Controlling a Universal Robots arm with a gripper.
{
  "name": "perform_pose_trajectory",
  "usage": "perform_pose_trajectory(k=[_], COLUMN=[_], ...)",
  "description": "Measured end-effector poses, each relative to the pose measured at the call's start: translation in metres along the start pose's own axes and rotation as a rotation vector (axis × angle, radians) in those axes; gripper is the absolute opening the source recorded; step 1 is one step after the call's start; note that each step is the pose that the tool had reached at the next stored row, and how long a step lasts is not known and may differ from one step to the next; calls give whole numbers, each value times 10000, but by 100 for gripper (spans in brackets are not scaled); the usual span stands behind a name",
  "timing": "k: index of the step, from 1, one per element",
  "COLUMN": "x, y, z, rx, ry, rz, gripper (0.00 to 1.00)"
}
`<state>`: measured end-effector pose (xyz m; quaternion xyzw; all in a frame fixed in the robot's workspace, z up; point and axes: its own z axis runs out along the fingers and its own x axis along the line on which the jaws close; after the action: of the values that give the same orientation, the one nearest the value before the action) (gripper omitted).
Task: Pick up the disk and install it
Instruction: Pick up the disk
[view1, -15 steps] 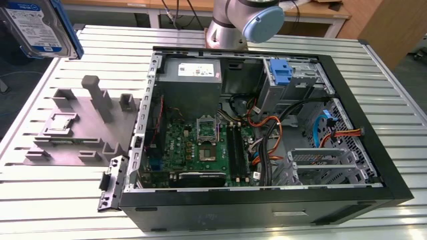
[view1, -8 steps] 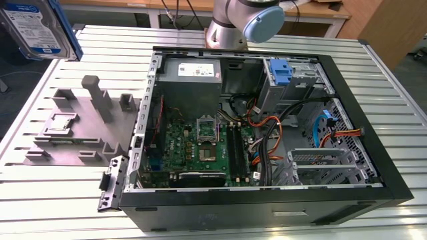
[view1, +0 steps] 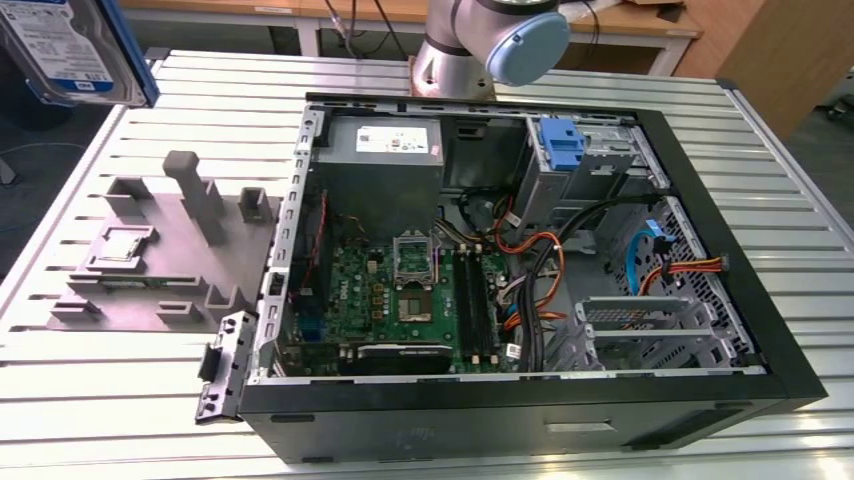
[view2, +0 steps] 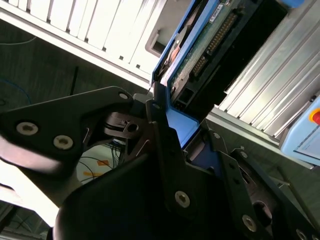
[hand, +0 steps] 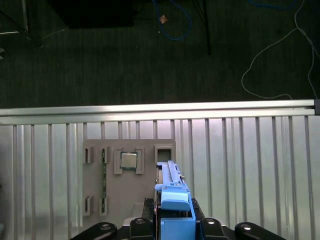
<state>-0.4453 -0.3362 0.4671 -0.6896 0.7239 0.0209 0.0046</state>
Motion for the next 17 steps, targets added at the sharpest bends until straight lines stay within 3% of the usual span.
perform_pose_trajectory(k=[3,7,17], x=[-3,13,238], y=[1,1,-10], z=[-73,-78,-86], rx=[-2,4,19], ry=[4,104,405], rz=[0,2,9], gripper=[36,36,36])
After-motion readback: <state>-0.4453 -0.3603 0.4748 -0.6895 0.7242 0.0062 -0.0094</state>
